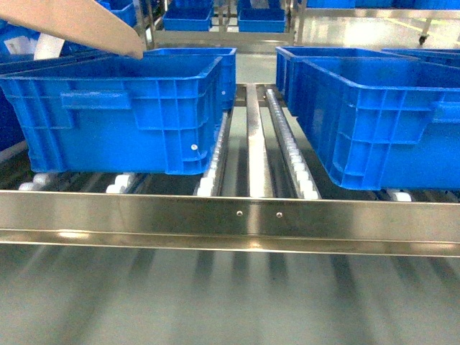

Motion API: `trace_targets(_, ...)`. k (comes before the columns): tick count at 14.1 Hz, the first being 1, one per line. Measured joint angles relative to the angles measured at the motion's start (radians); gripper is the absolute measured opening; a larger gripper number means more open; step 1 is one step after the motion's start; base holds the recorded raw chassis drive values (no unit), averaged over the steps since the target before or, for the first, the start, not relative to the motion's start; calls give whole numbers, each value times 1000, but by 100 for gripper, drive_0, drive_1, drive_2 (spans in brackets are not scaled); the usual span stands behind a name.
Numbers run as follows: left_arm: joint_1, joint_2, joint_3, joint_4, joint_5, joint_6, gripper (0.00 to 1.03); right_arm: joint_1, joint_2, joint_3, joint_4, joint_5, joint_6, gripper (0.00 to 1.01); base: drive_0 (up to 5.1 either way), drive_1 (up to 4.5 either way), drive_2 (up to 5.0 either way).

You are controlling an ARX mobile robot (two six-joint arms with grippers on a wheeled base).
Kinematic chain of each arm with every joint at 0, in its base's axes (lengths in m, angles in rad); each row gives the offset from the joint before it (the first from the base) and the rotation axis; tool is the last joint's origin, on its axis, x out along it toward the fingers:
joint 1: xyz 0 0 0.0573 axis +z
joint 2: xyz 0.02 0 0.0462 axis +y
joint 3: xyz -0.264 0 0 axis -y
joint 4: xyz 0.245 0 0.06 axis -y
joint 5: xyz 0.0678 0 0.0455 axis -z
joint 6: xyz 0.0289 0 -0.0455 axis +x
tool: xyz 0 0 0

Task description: Place part in tray to right shelf

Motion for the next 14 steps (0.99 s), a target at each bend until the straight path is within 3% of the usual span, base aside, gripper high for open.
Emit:
trace_targets(2,-3,0,0,19,-4,6,13,0,0,0,0,0,0,98,0,0,0)
trace_targets(3,-12,0,0,58,-7,33,13,0,0,0,0,0,0,98,0,0,0)
trace_targets(7,-70,34,41,148,-8,236,13,0,0,0,0,0,0,98,0,0,0)
trace_targets(10,-60,43,43,151,2,260,13,0,0,0,0,0,0,98,0,0,0)
trace_targets(14,-56,39,47,140,17,246,13,0,0,0,0,0,0,98,0,0,0)
